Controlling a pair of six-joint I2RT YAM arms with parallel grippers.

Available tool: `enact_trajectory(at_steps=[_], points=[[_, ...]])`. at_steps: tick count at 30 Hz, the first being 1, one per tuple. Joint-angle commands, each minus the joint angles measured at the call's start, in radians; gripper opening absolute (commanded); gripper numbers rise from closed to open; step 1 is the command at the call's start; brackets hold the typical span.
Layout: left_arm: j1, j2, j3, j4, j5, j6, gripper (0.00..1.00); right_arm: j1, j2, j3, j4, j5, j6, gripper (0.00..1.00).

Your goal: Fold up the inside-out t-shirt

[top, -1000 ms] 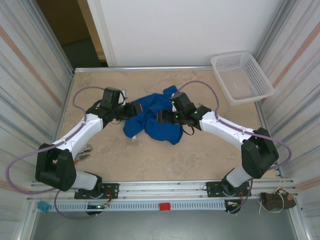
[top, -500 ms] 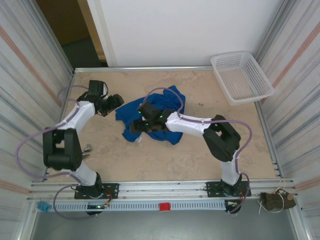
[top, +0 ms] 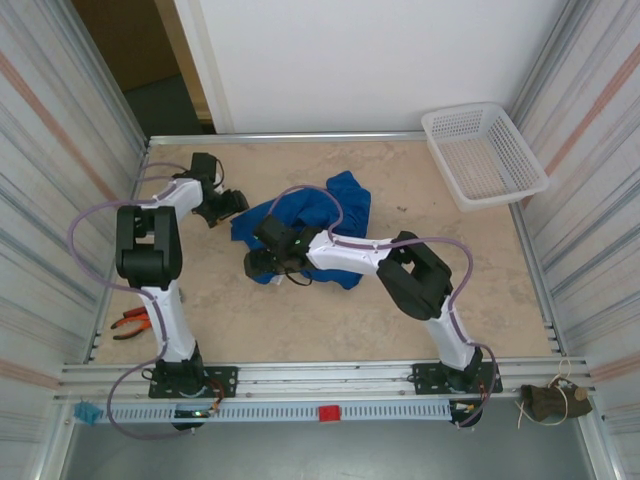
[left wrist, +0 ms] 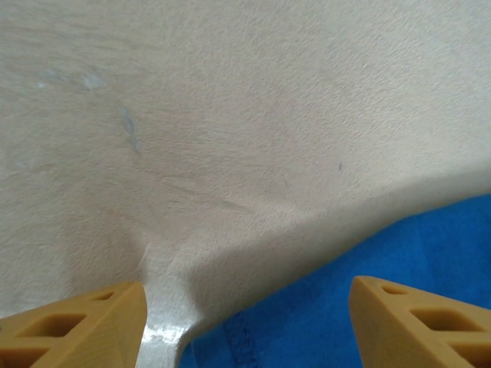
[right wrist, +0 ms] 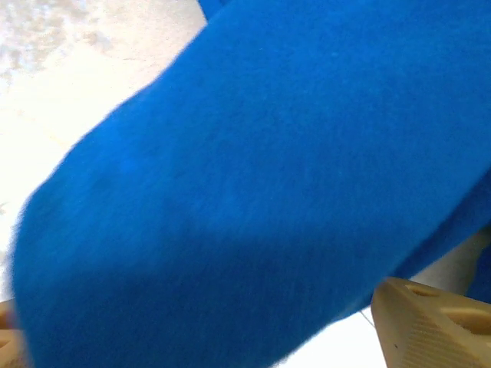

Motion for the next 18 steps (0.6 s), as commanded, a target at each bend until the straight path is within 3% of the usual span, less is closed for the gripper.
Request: enact_trajectory(at_steps=[1,3,4,7,8,13,18], points=[[0.002,0.014,0.000,0.012,0.067,0.012,0.64,0.000,0.035,0.044,-0.041,0.042,0.025,0.74],[0.001,0.006,-0.038,0.056,0.109,-0.003,0.58,-0.009,0.035,0.036,-0.036,0.041,0.019,0.58],[-0.001,-0.002,-0.059,0.084,0.132,-0.009,0.51,-0.013,0.030,0.025,-0.032,0.031,0.012,0.42],[-0.006,-0.027,-0.102,0.132,0.194,-0.025,0.11,-0.035,-0.016,-0.022,-0.022,0.003,-0.022,0.00],[-0.006,-0.043,-0.105,0.138,0.213,-0.032,0.00,-0.049,-0.051,-0.044,-0.024,-0.011,-0.039,0.00],[0.003,-0.230,-0.058,0.161,0.222,-0.140,0.00,-0.191,-0.296,-0.063,-0.112,-0.065,-0.185,0.00],[0.005,-0.402,0.130,0.198,0.186,-0.310,0.00,-0.442,-0.466,0.193,-0.308,-0.120,-0.338,0.00]])
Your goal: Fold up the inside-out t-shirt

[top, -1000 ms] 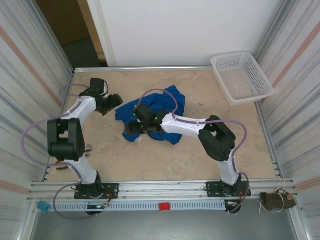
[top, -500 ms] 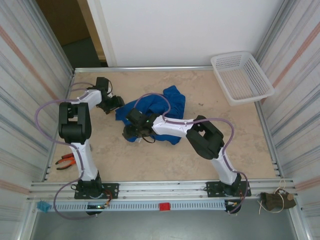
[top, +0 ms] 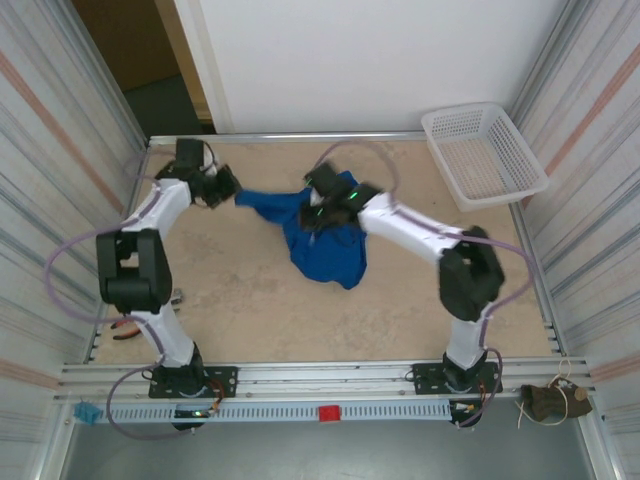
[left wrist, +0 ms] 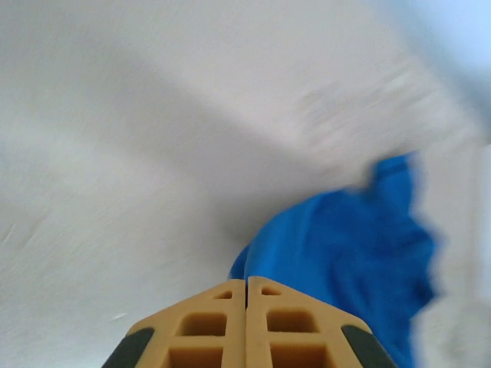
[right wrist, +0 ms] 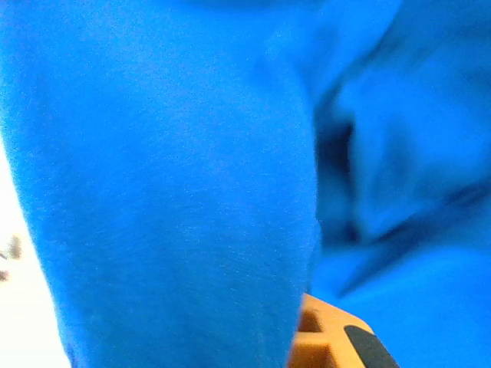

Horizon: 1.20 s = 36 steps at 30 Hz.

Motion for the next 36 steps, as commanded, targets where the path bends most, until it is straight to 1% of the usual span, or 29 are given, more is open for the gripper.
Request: enact_trajectory(at_steps=[1,4,6,10,14,20,22,23,25,28,31,32,33,34,35,36], points=[[0.003,-0.150,0.176,0.090,-0.002,-0.154,0.00,-0.171,-0.160,0.240,-0.146,-0.045,-0.154,0.00],[0.002,-0.188,0.318,0.100,-0.010,-0.216,0.00,-0.300,-0.191,0.430,-0.211,-0.099,-0.169,0.00],[0.000,-0.205,0.392,0.109,-0.009,-0.246,0.00,-0.359,-0.205,0.519,-0.237,-0.133,-0.167,0.00],[-0.017,-0.236,0.499,0.108,-0.019,-0.260,0.00,-0.417,-0.251,0.606,-0.240,-0.171,-0.166,0.00],[-0.042,-0.269,0.517,0.111,-0.042,-0.248,0.00,-0.445,-0.293,0.619,-0.227,-0.179,-0.161,0.00],[-0.047,-0.241,0.500,0.084,-0.058,-0.209,0.00,-0.462,-0.299,0.509,-0.198,-0.167,-0.178,0.00],[-0.047,-0.223,0.488,0.069,-0.055,-0.185,0.00,-0.465,-0.305,0.429,-0.185,-0.154,-0.182,0.00],[-0.048,-0.217,0.472,0.062,-0.047,-0.173,0.00,-0.463,-0.323,0.358,-0.162,-0.153,-0.180,0.00],[-0.051,-0.216,0.412,0.070,-0.022,-0.153,0.00,-0.462,-0.389,0.148,-0.079,-0.154,-0.147,0.00],[-0.072,-0.246,0.260,0.084,-0.003,-0.121,0.00,-0.447,-0.519,-0.213,0.059,-0.151,-0.046,0.00],[-0.119,-0.290,0.056,0.105,-0.011,-0.064,0.00,-0.367,-0.637,-0.530,0.145,-0.061,0.020,0.00],[-0.141,-0.300,-0.018,0.113,-0.025,-0.049,0.00,-0.328,-0.665,-0.640,0.168,-0.025,0.040,0.09],[-0.161,-0.303,-0.089,0.128,-0.043,-0.037,0.00,-0.292,-0.680,-0.719,0.175,0.027,0.066,0.29],[-0.176,-0.297,-0.144,0.137,-0.050,-0.025,0.00,-0.266,-0.684,-0.772,0.180,0.056,0.082,0.39],[-0.187,-0.279,-0.189,0.130,-0.059,-0.020,0.00,-0.248,-0.688,-0.817,0.182,0.077,0.095,0.47],[-0.190,-0.257,-0.223,0.121,-0.056,-0.014,0.08,-0.234,-0.694,-0.847,0.176,0.100,0.106,0.52]])
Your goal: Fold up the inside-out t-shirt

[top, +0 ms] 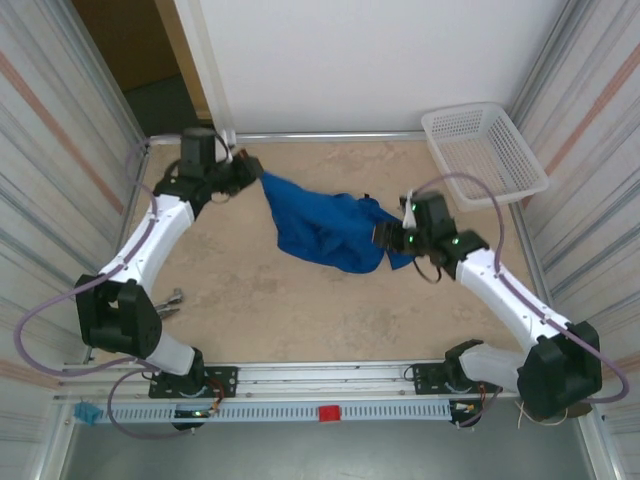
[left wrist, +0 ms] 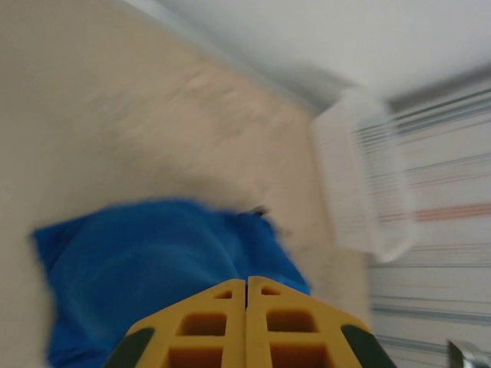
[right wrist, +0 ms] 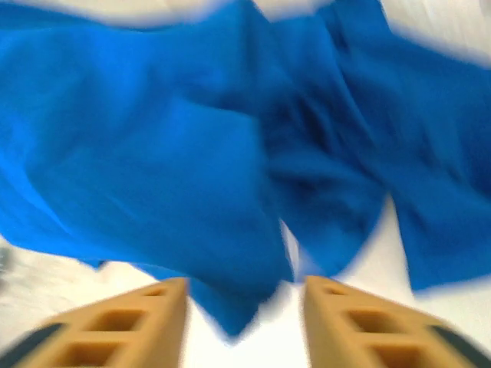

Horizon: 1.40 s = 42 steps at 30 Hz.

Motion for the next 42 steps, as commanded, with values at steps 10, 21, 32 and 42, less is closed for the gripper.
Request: enact_trajectory(at_steps=[10,21,32,42], points=[[-0.061,-0.152,-0.383,-0.031,-0.216,0.046,0.62,0.042,-0.099,-0.014,-0.038,0.190,-0.005,0.63],[-0.081,-0.050,-0.425,-0.058,-0.372,0.031,0.71,0.304,0.197,0.038,0.032,0.173,-0.035,0.73],[-0.074,0.239,-0.225,-0.023,-0.335,0.142,0.37,0.388,0.416,0.056,0.105,0.232,0.036,0.55],[-0.050,-0.136,-0.260,-0.117,-0.208,0.134,0.00,0.431,0.174,0.095,0.034,0.110,0.036,0.00]])
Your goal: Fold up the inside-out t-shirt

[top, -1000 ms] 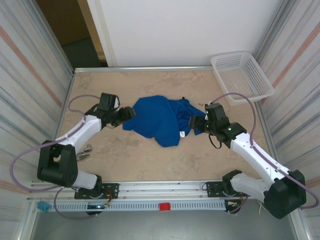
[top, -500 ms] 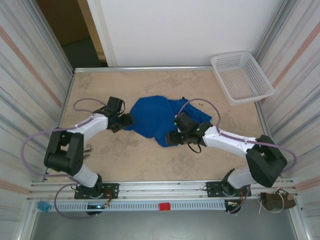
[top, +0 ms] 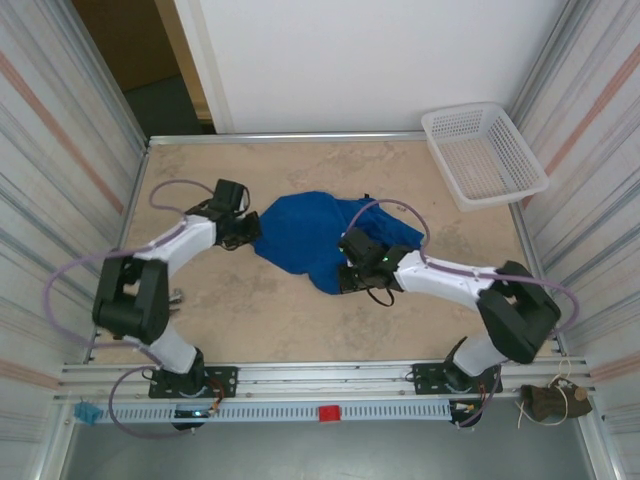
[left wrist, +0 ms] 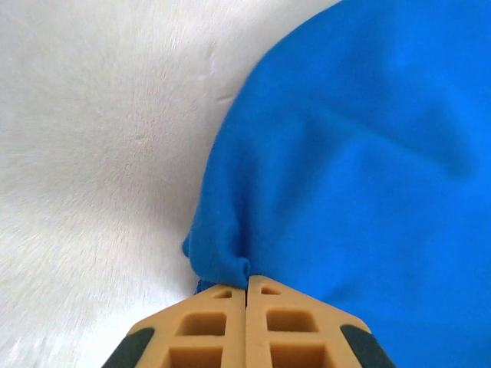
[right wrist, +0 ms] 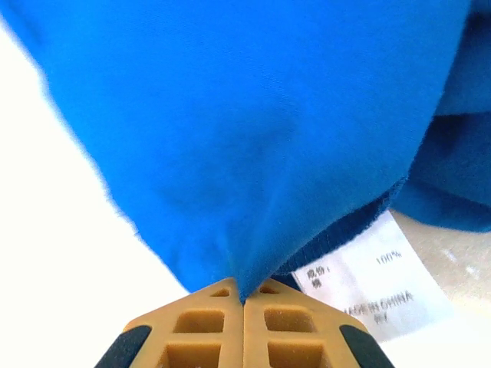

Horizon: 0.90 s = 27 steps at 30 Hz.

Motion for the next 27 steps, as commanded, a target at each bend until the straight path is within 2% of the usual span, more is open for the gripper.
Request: enact_trajectory(at_steps=[1,5,8,11,13,16,18,20,22,27], points=[[0.010,-0.223,0.022,-0.047,0.102,-0.035,0.00,0.015,-0.168,0.068,-0.042,-0.049,0.021,0.00],[-0.004,-0.286,0.135,-0.028,0.174,-0.129,0.00,-0.049,-0.262,0.103,-0.035,-0.102,0.057,0.00],[-0.022,-0.172,0.272,-0.017,0.223,-0.174,0.00,-0.183,-0.300,0.077,0.009,-0.161,0.123,0.00],[-0.058,0.011,0.411,0.002,0.239,-0.199,0.00,-0.348,-0.307,0.010,0.076,-0.200,0.190,0.00],[-0.080,0.147,0.512,0.016,0.248,-0.204,0.17,-0.437,-0.294,-0.030,0.103,-0.190,0.218,0.00],[-0.087,0.306,0.652,-0.014,0.257,-0.190,0.40,-0.516,-0.262,-0.068,0.108,-0.115,0.225,0.00],[-0.087,0.340,0.685,-0.040,0.243,-0.169,0.47,-0.558,-0.241,-0.080,0.111,-0.095,0.217,0.00],[-0.094,0.314,0.647,-0.060,0.198,-0.140,0.54,-0.588,-0.224,-0.081,0.109,-0.095,0.200,0.00],[-0.101,0.249,0.532,-0.043,0.166,-0.122,0.57,-0.603,-0.215,-0.079,0.109,-0.095,0.180,0.00],[-0.115,0.119,0.208,0.065,0.096,-0.111,0.57,-0.610,-0.191,-0.068,0.108,-0.095,0.141,0.00]])
